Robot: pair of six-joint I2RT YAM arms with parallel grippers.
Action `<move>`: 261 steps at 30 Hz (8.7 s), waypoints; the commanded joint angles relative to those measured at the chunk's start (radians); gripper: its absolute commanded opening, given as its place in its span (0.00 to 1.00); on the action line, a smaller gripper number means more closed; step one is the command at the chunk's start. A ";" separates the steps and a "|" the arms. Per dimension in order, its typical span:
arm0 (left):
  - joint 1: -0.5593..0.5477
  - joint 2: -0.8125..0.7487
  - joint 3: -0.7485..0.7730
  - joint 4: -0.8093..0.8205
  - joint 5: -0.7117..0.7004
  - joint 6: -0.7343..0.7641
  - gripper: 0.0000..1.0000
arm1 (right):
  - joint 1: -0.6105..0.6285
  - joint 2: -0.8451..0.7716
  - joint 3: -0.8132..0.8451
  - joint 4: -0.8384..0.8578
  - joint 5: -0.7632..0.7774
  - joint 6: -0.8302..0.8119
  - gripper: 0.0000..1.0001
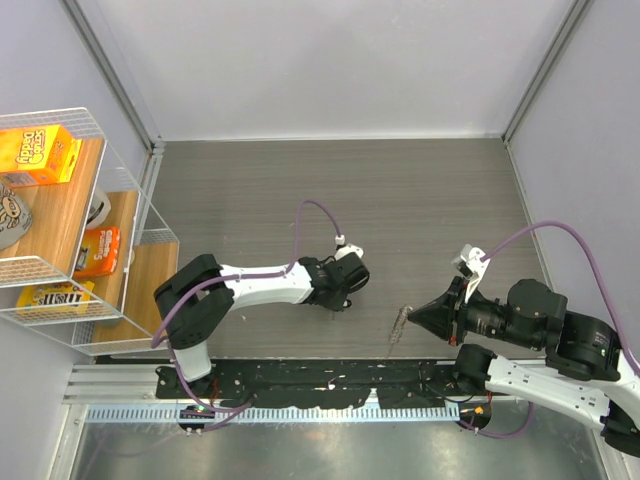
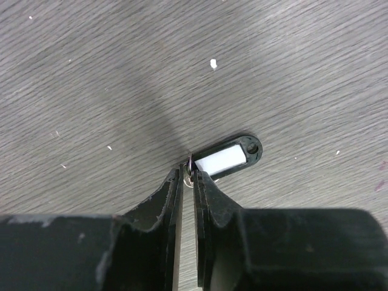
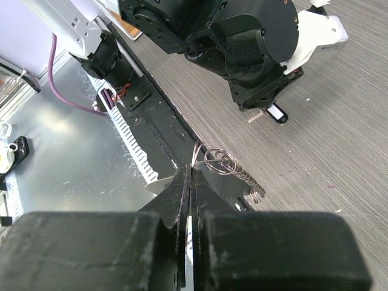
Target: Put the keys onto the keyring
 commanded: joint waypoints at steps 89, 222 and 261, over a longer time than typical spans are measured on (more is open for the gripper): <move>-0.055 -1.093 -0.275 0.372 0.915 0.518 0.00 | 0.004 0.415 0.107 0.566 -0.689 -0.083 0.05; -0.055 -1.097 -0.199 0.570 1.177 0.476 0.00 | 0.004 0.613 -0.008 0.985 -1.005 0.069 0.05; -0.057 -1.007 -0.147 0.512 1.142 0.518 0.00 | 0.004 0.694 0.081 1.008 -1.051 0.054 0.05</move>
